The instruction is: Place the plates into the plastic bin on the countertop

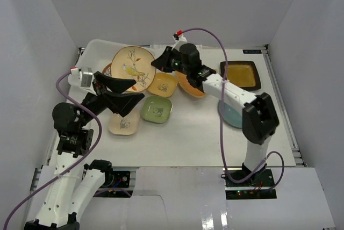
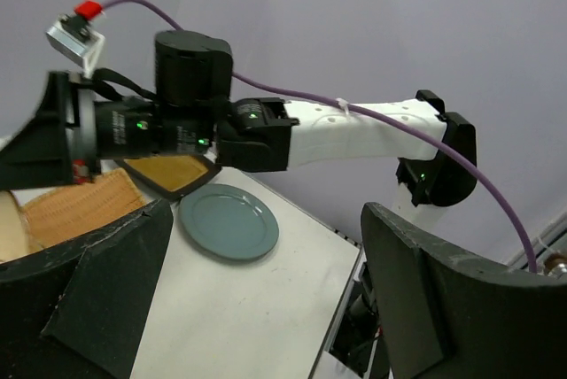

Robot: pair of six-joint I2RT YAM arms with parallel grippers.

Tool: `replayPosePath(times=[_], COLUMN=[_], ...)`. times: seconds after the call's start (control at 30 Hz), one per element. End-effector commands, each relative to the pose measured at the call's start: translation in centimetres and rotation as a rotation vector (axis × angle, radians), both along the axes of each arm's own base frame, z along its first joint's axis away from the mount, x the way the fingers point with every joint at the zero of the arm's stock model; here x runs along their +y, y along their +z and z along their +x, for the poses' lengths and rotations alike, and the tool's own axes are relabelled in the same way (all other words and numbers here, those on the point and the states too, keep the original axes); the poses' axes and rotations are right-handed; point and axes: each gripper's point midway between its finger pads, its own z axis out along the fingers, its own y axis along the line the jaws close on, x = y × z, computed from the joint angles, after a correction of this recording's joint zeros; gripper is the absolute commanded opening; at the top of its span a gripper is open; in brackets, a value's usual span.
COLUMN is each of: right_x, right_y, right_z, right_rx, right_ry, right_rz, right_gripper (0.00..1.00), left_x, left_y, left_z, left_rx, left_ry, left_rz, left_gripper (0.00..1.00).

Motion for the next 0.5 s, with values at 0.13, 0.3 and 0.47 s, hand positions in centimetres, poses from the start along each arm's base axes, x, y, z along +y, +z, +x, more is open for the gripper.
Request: replayPosePath(times=[0.13,0.3,0.47], right_x=[6.1,9.6,11.7], right_y=[4.2,2.0,-1.5], right_z=[8.9,12.0,12.3], right_rx=[-0.158,-0.196,-0.233], right_ry=[-0.193,-0.241,-0.264], right_rz=[0.073,0.068,0.056], right_gripper=[0.08,0.08,0.08], left_x=[0.4,-0.2,-0.7], left_y=[-6.4,-7.6,-8.7], left_z=[4.3,4.4,4.7], left_rx=[0.207,0.200,0.228], left_ry=[0.191,0.210,0.215], left_rz=[0.010,0.057,0.062], left_gripper=[0.98,0.98,0.98])
